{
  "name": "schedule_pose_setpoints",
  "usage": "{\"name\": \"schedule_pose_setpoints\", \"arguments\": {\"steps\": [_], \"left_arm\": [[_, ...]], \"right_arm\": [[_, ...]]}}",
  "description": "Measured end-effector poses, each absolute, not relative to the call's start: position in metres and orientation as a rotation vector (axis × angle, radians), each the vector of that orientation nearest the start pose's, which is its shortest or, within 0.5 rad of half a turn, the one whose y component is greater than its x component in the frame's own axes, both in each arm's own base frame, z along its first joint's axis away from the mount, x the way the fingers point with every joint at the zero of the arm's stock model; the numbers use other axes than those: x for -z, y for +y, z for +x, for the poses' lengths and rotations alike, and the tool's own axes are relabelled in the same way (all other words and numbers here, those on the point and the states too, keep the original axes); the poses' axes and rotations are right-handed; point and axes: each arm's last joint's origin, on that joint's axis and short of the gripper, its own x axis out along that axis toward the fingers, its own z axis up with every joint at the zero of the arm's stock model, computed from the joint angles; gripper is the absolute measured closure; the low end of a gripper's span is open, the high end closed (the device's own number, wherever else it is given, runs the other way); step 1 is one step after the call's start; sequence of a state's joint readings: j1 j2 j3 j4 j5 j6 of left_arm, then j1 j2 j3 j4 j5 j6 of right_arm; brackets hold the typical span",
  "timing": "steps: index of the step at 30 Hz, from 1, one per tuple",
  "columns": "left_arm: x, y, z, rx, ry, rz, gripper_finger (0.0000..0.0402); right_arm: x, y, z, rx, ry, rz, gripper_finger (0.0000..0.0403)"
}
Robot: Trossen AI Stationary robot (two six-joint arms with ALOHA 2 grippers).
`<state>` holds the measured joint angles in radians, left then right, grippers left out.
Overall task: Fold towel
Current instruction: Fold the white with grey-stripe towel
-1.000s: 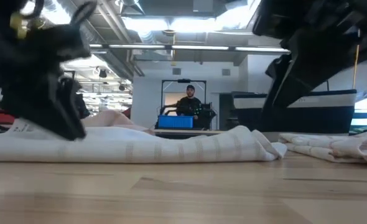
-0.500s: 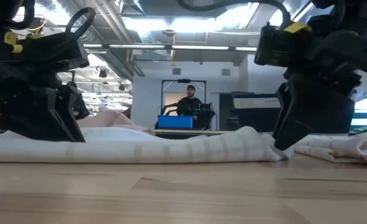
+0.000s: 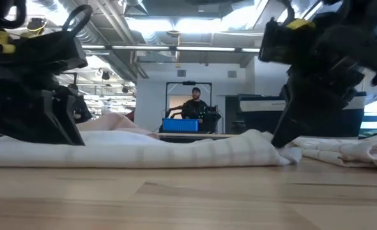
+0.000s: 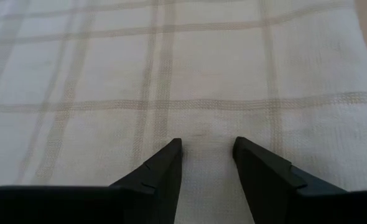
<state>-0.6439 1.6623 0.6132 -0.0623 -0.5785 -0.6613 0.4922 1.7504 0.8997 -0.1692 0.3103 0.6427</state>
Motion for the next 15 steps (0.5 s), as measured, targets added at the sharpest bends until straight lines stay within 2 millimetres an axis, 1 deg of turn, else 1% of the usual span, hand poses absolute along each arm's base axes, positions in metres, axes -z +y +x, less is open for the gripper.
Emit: {"name": "schedule_pose_setpoints", "arguments": {"steps": [2, 5, 9, 15], "left_arm": [[-0.101, -0.146, 0.214, -0.226, 0.867, 0.027, 0.0259], [-0.101, -0.151, 0.208, -0.217, 0.876, 0.032, 0.0259], [-0.1, -0.159, 0.199, -0.202, 0.89, 0.043, 0.0259], [-0.1, -0.165, 0.193, -0.165, 0.892, 0.074, 0.0259]], "right_arm": [[-0.143, 0.151, 0.286, 0.112, 0.938, 0.191, 0.039], [-0.155, 0.162, 0.276, 0.087, 0.968, 0.168, 0.0398], [-0.167, 0.175, 0.263, 0.072, 0.994, 0.163, 0.0397], [-0.166, 0.185, 0.254, 0.053, 1.017, 0.159, 0.0399]]}}
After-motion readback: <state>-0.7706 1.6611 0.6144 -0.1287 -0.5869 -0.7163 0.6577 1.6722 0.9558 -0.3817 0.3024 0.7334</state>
